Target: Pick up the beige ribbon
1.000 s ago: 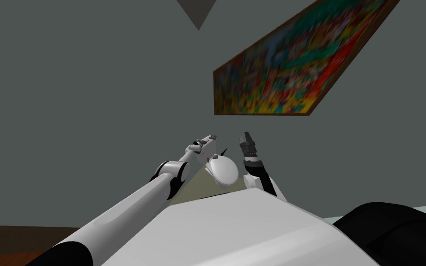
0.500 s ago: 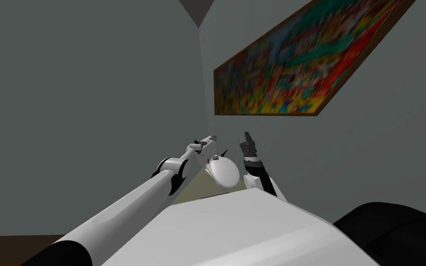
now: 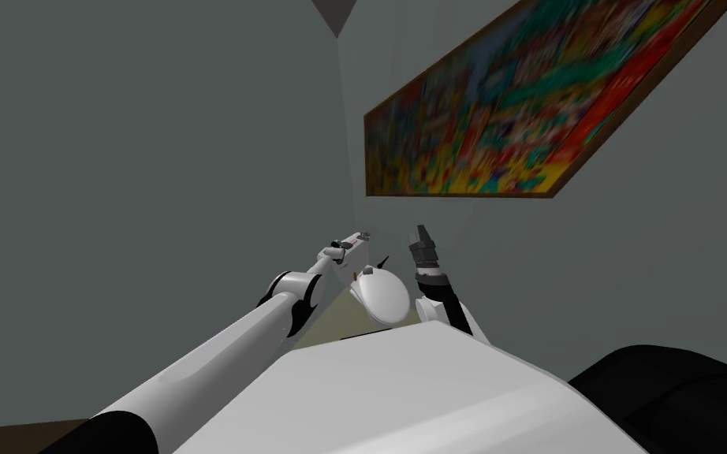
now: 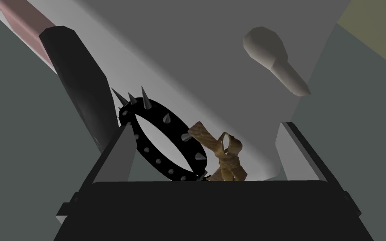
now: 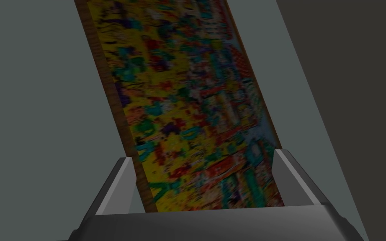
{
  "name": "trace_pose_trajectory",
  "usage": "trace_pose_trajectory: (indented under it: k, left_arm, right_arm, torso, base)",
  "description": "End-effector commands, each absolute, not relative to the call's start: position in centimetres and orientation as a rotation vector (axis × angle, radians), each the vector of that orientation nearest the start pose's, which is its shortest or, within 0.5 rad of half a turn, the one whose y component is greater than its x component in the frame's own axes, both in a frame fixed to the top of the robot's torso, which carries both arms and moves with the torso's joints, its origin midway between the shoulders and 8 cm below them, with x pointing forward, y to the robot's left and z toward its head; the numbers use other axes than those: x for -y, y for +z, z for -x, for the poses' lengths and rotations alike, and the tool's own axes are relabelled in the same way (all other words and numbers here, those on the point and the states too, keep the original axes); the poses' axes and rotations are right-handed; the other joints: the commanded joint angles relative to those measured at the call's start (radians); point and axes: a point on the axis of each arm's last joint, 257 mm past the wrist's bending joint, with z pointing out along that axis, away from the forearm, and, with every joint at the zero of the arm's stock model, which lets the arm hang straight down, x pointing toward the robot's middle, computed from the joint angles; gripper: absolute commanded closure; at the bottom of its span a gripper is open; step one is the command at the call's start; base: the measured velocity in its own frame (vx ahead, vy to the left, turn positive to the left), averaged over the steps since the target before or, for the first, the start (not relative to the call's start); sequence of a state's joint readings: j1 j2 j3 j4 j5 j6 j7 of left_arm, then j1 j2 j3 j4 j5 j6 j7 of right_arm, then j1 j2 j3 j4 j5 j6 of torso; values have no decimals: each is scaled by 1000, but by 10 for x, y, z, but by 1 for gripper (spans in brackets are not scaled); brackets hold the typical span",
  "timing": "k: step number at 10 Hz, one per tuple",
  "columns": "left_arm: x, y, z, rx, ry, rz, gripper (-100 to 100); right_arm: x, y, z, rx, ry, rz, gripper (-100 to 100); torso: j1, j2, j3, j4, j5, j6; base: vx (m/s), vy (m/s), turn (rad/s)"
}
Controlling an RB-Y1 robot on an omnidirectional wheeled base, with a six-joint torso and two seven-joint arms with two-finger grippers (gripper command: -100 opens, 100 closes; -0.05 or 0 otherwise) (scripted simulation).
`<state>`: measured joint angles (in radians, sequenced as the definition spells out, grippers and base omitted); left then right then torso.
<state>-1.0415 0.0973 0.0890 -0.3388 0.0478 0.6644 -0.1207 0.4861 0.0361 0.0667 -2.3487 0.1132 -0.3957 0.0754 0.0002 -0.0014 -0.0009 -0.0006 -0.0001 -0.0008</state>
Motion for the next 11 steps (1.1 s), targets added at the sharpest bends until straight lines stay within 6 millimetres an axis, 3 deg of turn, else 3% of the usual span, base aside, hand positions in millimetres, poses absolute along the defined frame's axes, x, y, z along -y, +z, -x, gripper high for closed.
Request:
trace_pose_trajectory:
  k: [1, 2, 6, 7, 8, 10, 11]
  left_arm:
    - [-160, -337, -646, -2072, -553, 1506, -100]
    - [-160, -337, -646, -2071, -554, 1506, 100]
    - [-160, -337, -647, -2070, -555, 1504, 100]
    - [-160, -336, -647, -2070, -555, 1504, 0]
    - [-156, -325, -650, -2078, -552, 1505, 100]
    - [-157, -326, -650, -2076, -553, 1505, 100]
    - [-157, -327, -650, -2077, -552, 1505, 0]
  right_arm:
    - [249, 40, -352, -679, 1221, -611, 0]
    - [249, 40, -352, -679, 1221, -611, 0]
    - [249, 40, -352, -679, 1221, -611, 0]
    - [249, 40, -352, -679, 1221, -611, 0]
    - [249, 40, -352, -679, 1221, -611, 0]
    - [249, 40, -352, -679, 1221, -611, 0]
    - [249, 40, -352, -679, 1221, -611, 0]
  torso:
    - [0, 0, 0, 0, 0, 0]
    - [0, 1, 1, 0, 0, 0]
    - [0, 1, 1, 0, 0, 0]
    - [0, 1, 1, 0, 0, 0]
    - [0, 1, 1, 0, 0, 0]
    - [1, 7, 4, 1, 0, -1]
    - [1, 5, 3, 1, 0, -1]
  base:
    - [0, 0, 0]
    - [0, 0, 0]
    - [0, 0, 0]
    - [0, 0, 0]
    - [-76, 8, 33]
    - [-62, 12, 8]
    - [-7, 1, 1]
